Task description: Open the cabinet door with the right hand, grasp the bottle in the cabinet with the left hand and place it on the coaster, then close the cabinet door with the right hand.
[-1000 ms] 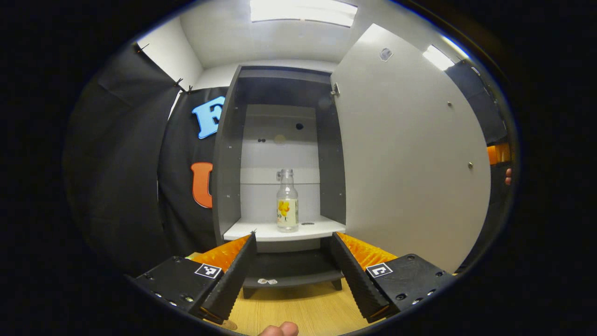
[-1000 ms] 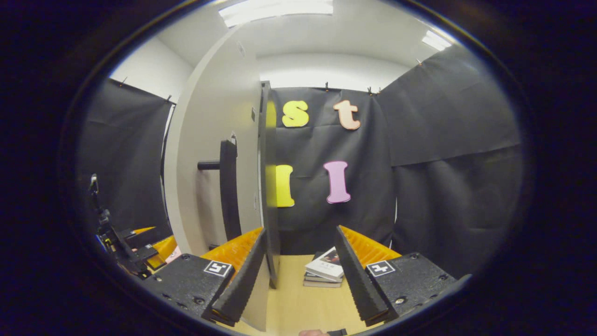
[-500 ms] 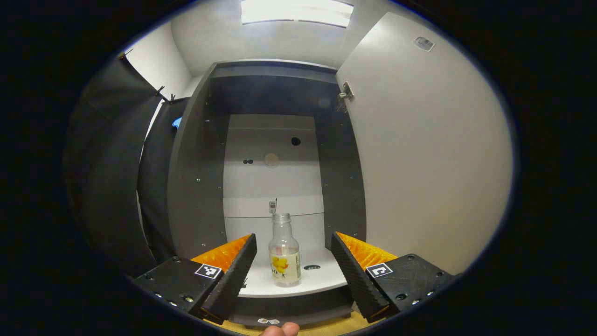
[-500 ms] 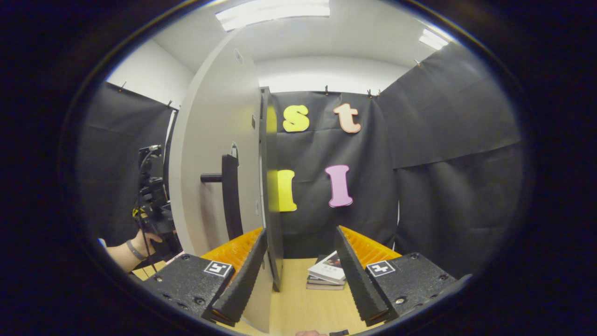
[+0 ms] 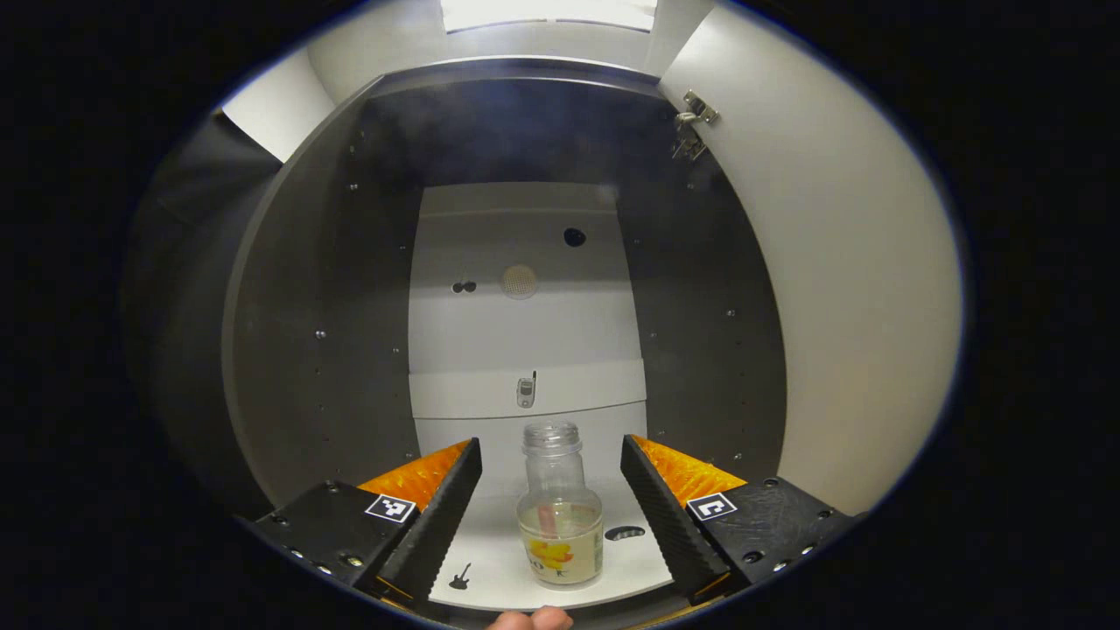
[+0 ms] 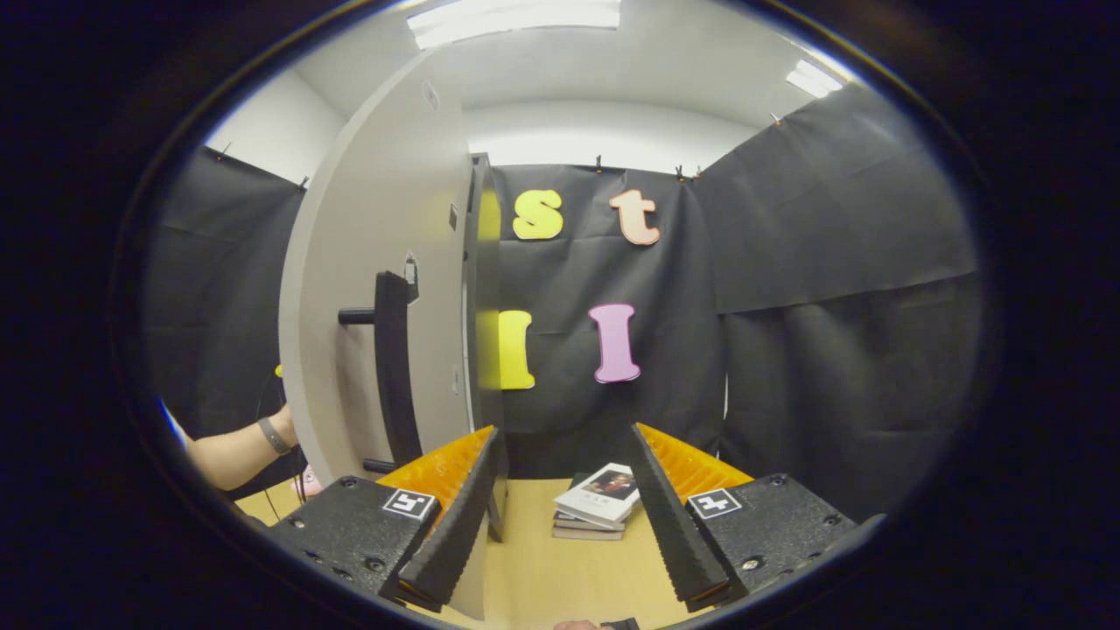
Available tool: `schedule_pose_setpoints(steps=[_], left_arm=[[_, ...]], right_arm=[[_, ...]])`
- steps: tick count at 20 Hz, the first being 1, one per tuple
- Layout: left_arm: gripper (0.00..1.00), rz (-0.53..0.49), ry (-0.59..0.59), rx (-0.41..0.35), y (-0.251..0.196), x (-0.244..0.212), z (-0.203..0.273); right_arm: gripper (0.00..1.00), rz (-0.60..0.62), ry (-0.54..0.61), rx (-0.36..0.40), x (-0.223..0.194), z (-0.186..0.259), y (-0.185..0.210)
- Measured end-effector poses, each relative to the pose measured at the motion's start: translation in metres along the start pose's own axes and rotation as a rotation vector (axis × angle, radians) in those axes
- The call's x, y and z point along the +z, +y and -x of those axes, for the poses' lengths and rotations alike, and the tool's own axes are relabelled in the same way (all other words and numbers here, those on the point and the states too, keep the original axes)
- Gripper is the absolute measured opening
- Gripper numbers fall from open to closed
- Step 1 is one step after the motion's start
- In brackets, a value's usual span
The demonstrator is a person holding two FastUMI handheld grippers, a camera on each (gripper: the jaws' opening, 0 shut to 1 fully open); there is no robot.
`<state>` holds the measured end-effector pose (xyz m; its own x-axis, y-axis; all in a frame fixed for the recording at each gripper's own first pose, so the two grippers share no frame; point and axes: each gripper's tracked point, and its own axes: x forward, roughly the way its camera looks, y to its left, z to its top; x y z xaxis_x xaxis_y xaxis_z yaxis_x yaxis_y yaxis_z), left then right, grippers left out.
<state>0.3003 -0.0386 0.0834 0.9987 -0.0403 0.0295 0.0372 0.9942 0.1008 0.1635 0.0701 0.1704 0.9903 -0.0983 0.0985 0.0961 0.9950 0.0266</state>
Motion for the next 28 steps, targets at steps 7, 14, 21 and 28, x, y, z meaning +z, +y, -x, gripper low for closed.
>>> schedule_pose_setpoints(steps=[7, 14, 21, 28], left_arm=[[0.91, 0.016, 0.014, 0.000, -0.001, -0.009, -0.015], [0.48, 0.064, 0.024, 0.003, 0.001, -0.009, -0.015], [0.49, 0.068, -0.011, 0.000, 0.005, 0.005, 0.006], [0.48, 0.053, -0.049, -0.008, 0.020, 0.021, 0.054]], right_arm=[[0.90, -0.041, 0.017, -0.032, -0.007, -0.005, -0.012], [0.90, -0.031, 0.015, -0.029, -0.007, -0.005, -0.013], [0.90, -0.034, 0.013, -0.011, -0.009, -0.002, -0.010], [0.90, -0.020, -0.014, 0.041, 0.000, 0.004, 0.007]])
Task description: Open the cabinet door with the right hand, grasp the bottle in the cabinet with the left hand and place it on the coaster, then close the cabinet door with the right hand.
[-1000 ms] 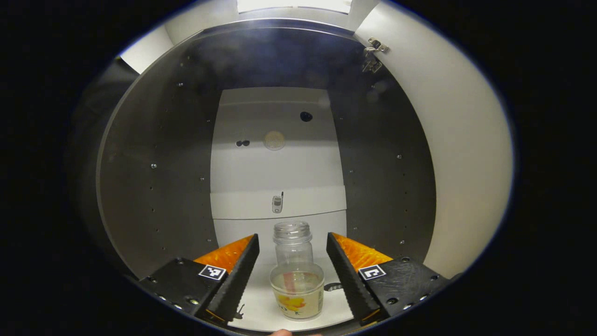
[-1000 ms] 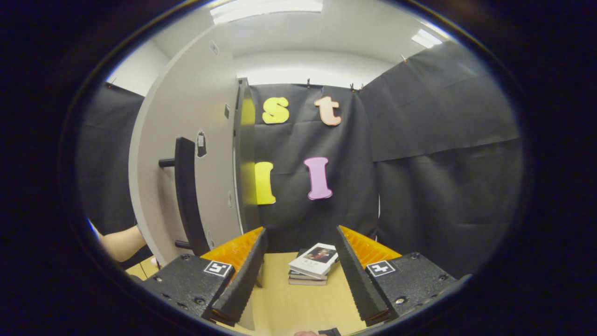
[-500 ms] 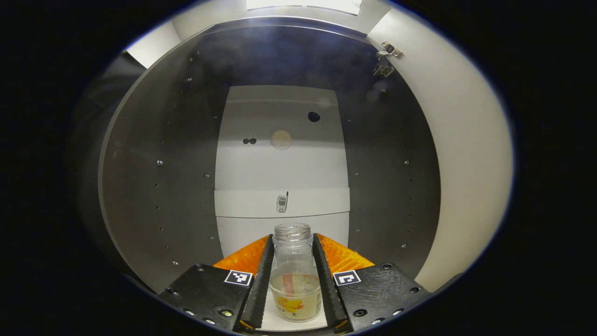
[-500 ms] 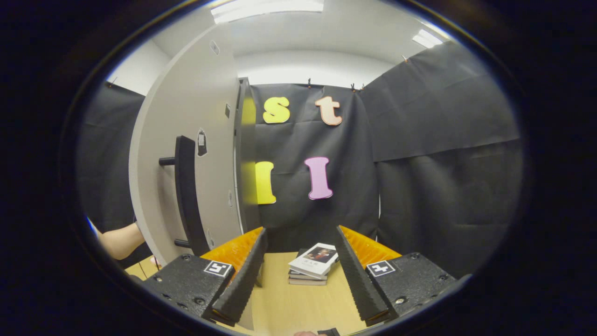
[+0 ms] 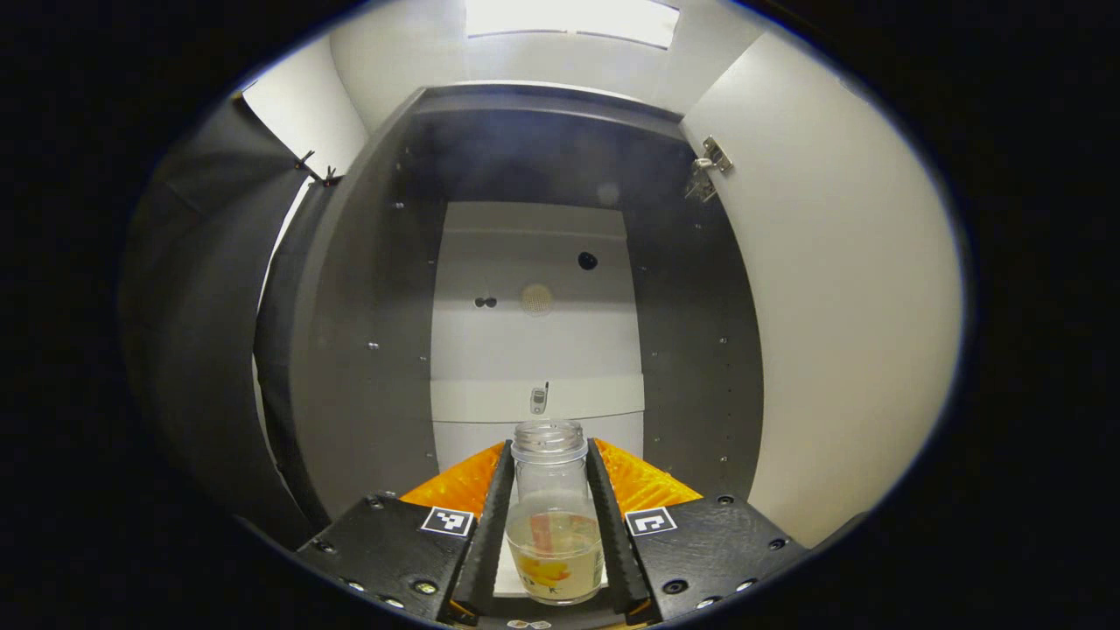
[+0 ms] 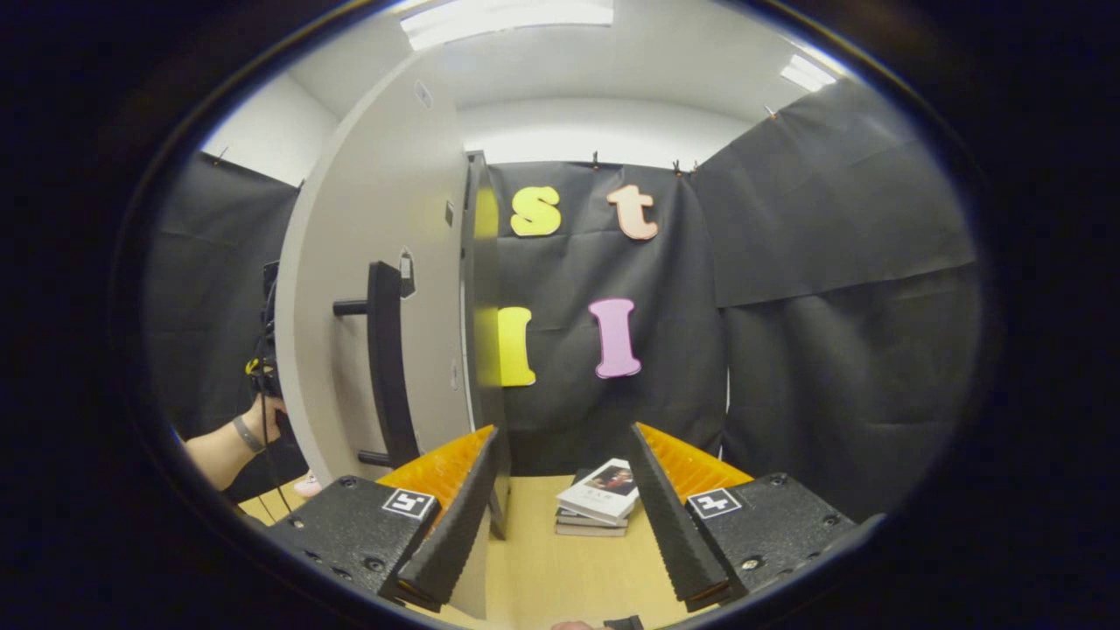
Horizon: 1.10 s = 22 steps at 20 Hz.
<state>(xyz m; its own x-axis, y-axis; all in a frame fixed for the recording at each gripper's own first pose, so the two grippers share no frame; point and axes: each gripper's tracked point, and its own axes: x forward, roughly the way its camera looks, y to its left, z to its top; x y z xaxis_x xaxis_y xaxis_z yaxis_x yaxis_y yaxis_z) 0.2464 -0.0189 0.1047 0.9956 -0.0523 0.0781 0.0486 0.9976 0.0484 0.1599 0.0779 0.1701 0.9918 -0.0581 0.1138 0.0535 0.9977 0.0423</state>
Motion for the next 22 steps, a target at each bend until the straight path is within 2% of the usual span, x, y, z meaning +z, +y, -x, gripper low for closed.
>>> schedule_pose_setpoints(steps=[6, 11, 15, 22], left_arm=[[0.48, -0.024, 0.005, 0.060, 0.029, -0.016, 0.065], [0.48, -0.091, 0.055, 0.200, 0.074, -0.071, 0.139], [0.48, -0.049, 0.122, 0.258, 0.087, -0.125, 0.183], [0.48, -0.088, 0.134, 0.482, 0.121, -0.193, 0.238]], right_arm=[[0.90, 0.015, -0.044, 0.039, 0.012, 0.006, 0.015], [0.90, -0.013, -0.046, 0.060, 0.012, 0.004, 0.024], [0.90, -0.013, -0.050, 0.035, 0.016, 0.001, 0.021], [0.90, -0.036, -0.039, 0.017, 0.017, 0.001, 0.021]])
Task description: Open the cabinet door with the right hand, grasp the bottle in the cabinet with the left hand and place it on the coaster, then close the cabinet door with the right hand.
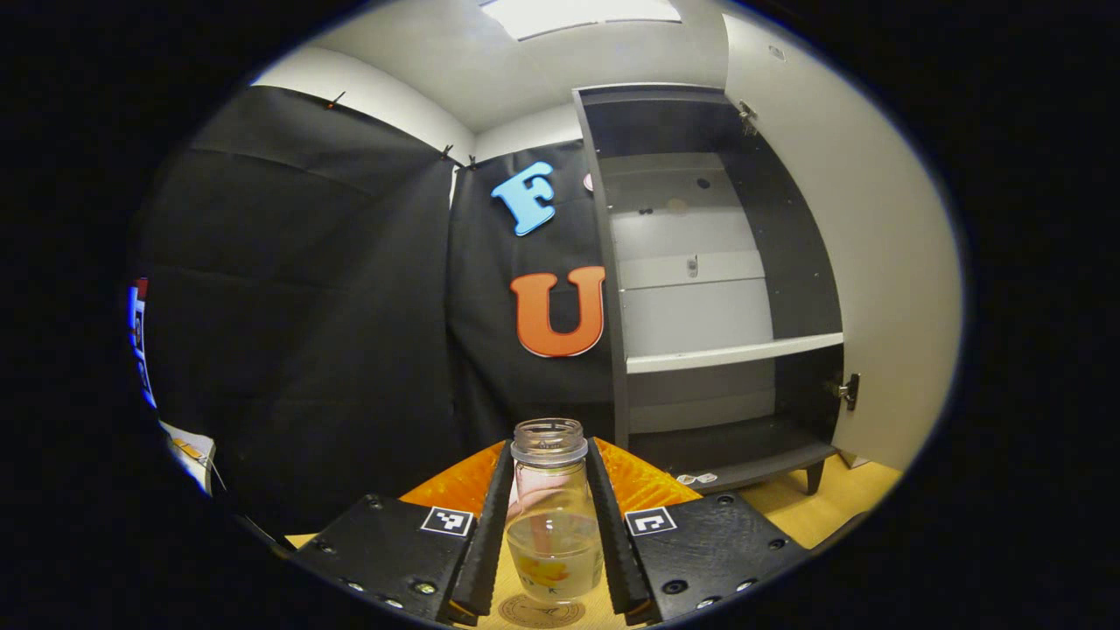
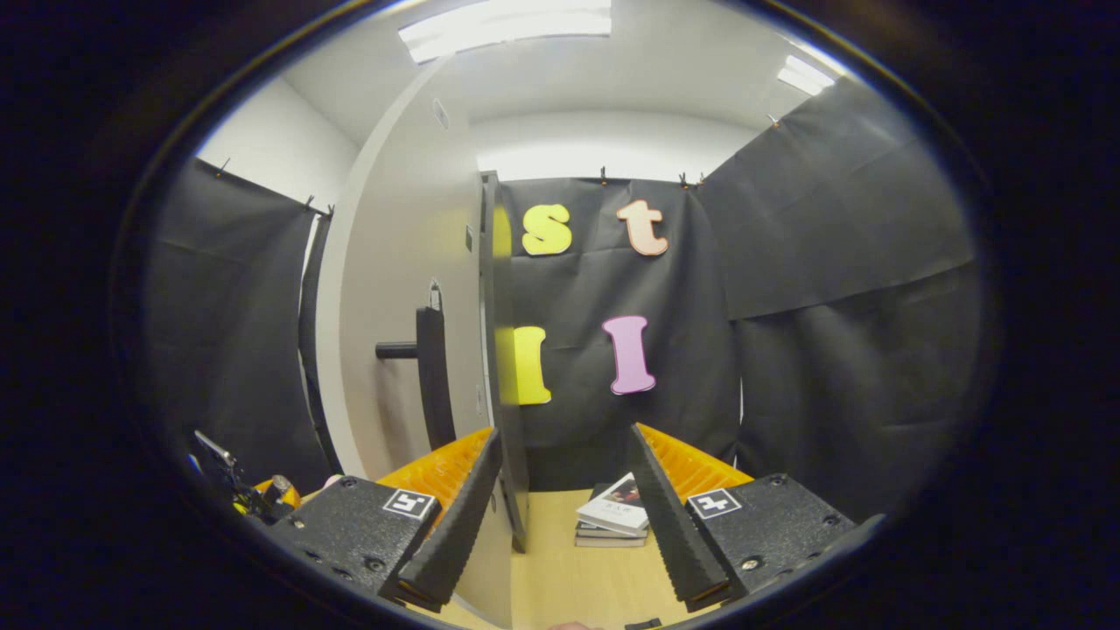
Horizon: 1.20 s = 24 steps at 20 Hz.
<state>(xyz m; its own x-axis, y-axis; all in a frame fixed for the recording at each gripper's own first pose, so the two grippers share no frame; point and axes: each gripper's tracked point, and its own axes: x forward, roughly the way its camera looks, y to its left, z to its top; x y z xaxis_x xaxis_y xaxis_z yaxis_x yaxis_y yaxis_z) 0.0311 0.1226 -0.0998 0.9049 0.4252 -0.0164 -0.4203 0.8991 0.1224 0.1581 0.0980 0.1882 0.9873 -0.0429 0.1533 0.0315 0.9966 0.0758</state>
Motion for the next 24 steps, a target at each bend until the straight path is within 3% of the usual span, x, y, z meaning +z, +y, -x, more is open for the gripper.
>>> schedule_pose_setpoints(steps=[3, 11, 17, 24], left_arm=[[0.48, -0.015, 0.020, 0.052, 0.008, -0.029, 0.009], [0.48, -0.017, 0.053, 0.041, 0.006, -0.077, 0.009], [0.49, -0.025, -0.008, 0.058, 0.010, -0.078, 0.007], [0.54, -0.006, 0.002, 0.033, 0.009, -0.081, 0.010]], right_arm=[[0.90, -0.013, 0.008, -0.014, -0.001, -0.001, -0.001], [0.90, -0.022, 0.049, -0.061, -0.006, 0.002, -0.002], [0.90, 0.067, 0.057, -0.114, -0.001, 0.005, -0.003], [0.90, 0.028, 0.062, -0.108, -0.003, 0.004, -0.004]])
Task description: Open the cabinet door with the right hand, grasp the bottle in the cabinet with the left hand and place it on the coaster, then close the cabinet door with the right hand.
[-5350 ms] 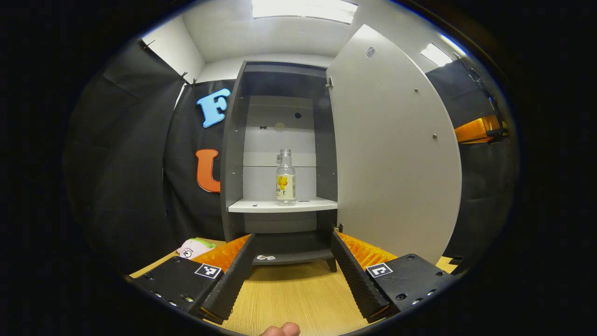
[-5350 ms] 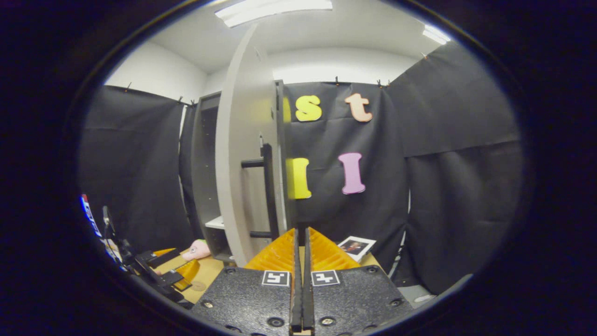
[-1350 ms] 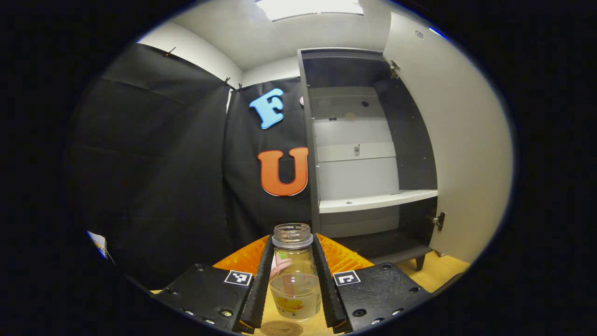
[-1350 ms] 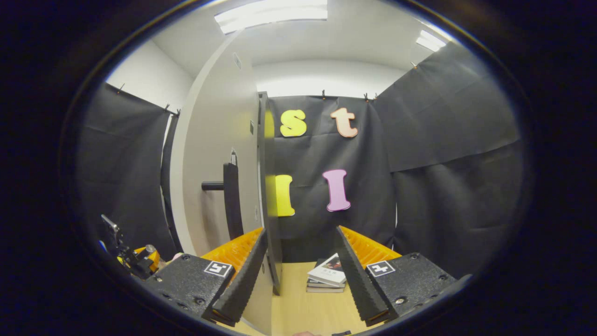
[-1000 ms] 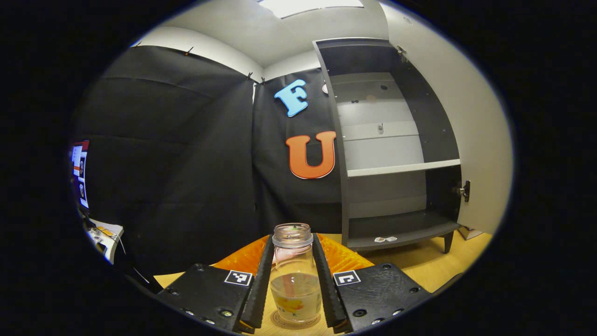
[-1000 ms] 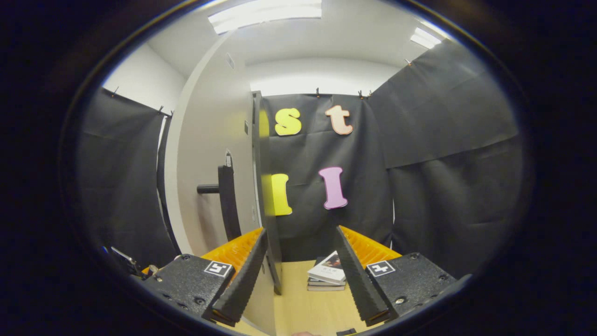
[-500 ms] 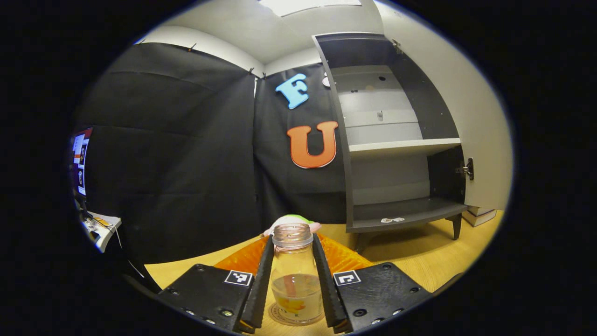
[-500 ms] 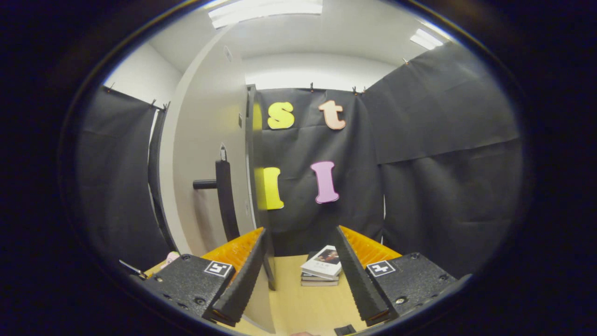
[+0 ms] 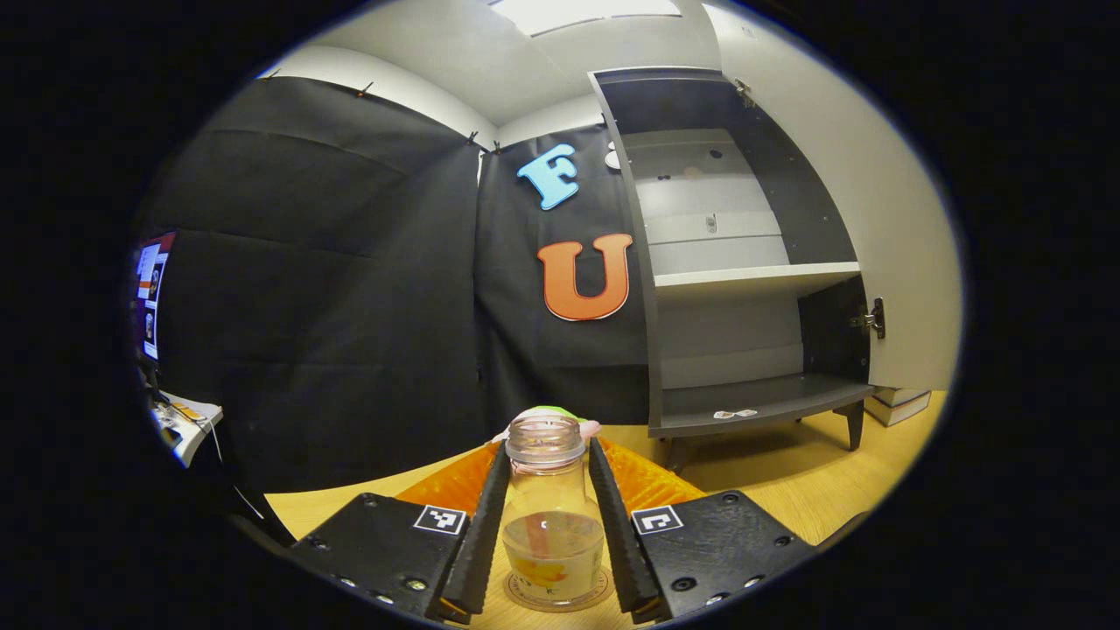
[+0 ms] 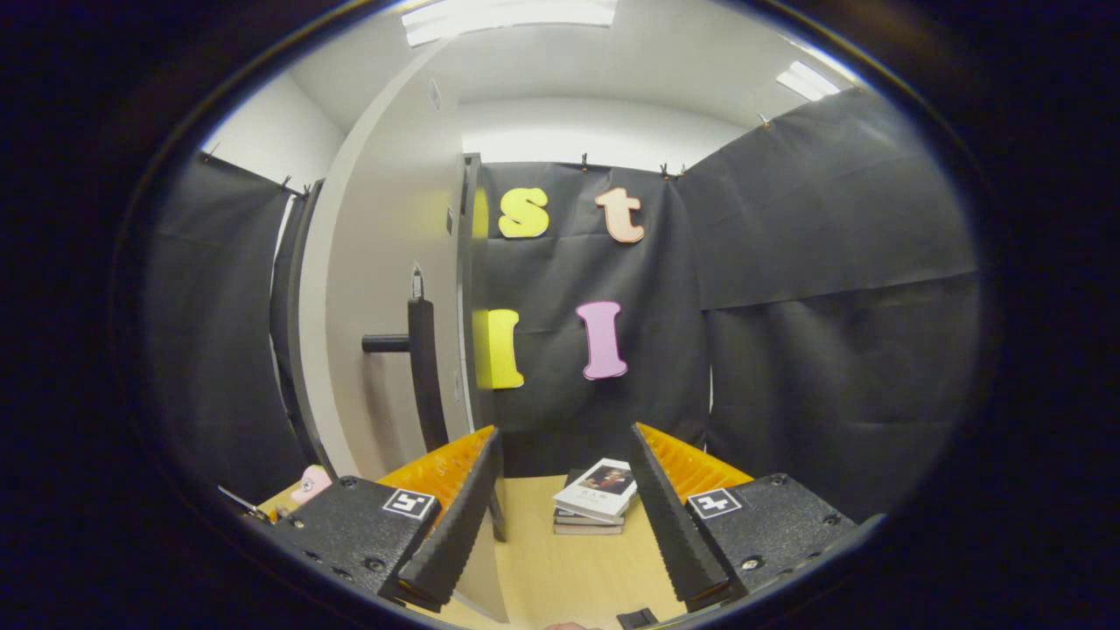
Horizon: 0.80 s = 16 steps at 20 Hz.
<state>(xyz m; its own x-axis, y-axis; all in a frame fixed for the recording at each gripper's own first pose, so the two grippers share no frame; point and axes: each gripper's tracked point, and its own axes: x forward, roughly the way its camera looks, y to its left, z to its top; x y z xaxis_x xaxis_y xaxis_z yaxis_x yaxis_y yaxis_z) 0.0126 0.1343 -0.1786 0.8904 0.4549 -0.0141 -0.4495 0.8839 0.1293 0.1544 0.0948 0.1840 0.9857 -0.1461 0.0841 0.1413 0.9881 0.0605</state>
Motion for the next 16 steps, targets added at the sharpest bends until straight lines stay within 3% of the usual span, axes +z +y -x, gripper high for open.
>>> schedule_pose_setpoints(steps=[1, 2, 3, 4, 5, 8, 13, 16], left_arm=[[0.50, 0.000, 0.003, -0.006, 0.000, 0.000, 0.000], [0.57, 0.000, 0.009, -0.012, 0.000, -0.001, 0.000], [0.82, 0.000, 0.014, -0.015, 0.001, -0.001, -0.001], [0.79, 0.003, 0.022, -0.017, 0.001, -0.001, 0.000], [0.89, 0.007, 0.030, -0.015, 0.001, 0.000, 0.000], [0.92, 0.016, 0.067, -0.004, 0.004, 0.011, 0.004], [0.94, 0.100, 0.082, -0.090, -0.010, 0.049, 0.016], [0.94, 0.100, 0.053, -0.108, -0.009, 0.084, 0.020]], right_arm=[[0.90, 0.003, -0.001, 0.001, 0.000, 0.000, 0.000], [0.90, 0.005, -0.001, 0.003, 0.000, 0.000, 0.000], [0.90, 0.006, -0.003, 0.004, 0.000, 0.000, 0.000], [0.90, 0.005, -0.004, 0.005, 0.001, 0.000, 0.000], [0.90, 0.002, -0.005, 0.007, 0.000, 0.000, 0.000], [0.90, -0.007, -0.003, 0.010, 0.000, 0.000, 0.000], [0.90, 0.000, -0.015, 0.010, 0.000, -0.001, 0.000], [0.90, 0.007, -0.016, 0.032, 0.001, -0.002, 0.001]])
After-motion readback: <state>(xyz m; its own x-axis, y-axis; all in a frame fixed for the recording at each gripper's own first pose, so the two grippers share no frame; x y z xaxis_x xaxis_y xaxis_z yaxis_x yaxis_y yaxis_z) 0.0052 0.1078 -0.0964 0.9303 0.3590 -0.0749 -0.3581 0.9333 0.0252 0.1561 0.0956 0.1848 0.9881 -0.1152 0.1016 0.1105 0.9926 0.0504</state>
